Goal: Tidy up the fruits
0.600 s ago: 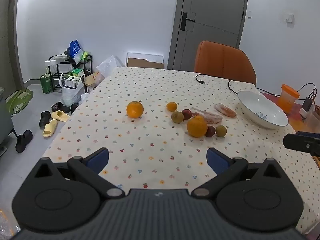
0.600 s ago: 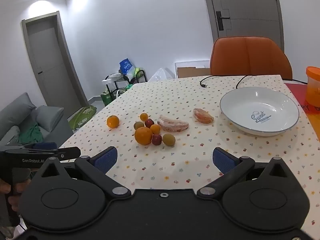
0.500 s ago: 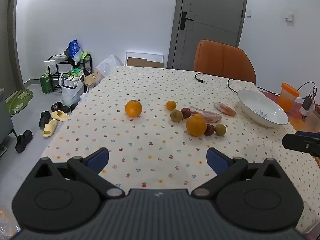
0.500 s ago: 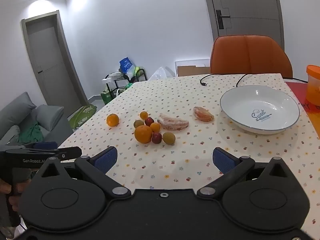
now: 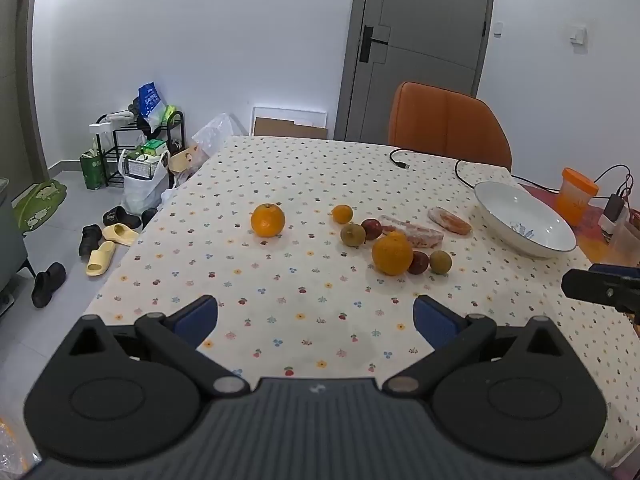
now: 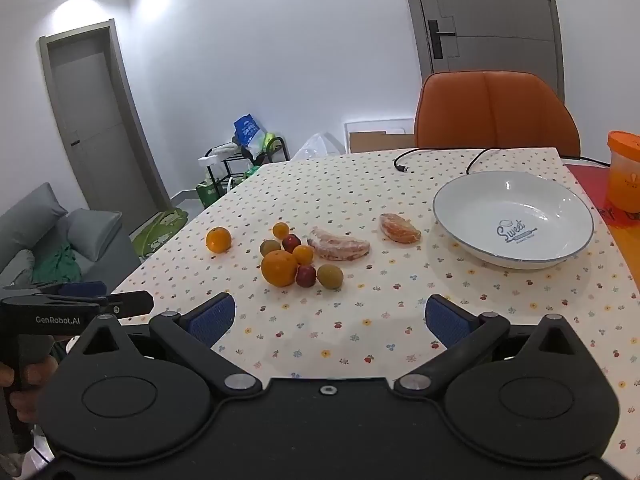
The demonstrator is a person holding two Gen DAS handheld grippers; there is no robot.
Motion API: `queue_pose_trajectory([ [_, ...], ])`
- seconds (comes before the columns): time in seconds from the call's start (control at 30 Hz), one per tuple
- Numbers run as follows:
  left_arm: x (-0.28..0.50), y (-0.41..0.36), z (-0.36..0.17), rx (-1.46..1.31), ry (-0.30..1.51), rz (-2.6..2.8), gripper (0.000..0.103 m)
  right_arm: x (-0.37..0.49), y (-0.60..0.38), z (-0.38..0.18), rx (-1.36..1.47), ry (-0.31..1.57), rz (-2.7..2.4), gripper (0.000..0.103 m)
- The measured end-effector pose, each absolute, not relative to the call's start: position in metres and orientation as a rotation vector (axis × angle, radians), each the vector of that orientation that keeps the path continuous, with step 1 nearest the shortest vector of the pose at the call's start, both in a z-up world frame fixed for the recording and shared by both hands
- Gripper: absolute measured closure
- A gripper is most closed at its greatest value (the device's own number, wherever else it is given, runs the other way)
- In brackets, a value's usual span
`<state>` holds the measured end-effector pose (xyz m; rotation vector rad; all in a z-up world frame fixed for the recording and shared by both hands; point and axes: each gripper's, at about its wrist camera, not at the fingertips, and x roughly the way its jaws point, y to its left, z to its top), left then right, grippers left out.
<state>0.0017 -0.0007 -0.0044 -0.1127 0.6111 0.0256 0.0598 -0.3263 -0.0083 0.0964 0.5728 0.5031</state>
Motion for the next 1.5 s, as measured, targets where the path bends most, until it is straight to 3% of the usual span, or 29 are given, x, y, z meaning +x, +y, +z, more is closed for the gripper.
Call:
queue_pose_trajectory([
  [1.5,-0.0012,-0.0029,-0.0002,-0.107,0.613,0.023,0.0,0.058,-0.3226,-0.0097,0.061,0.569,0.5,0.0],
])
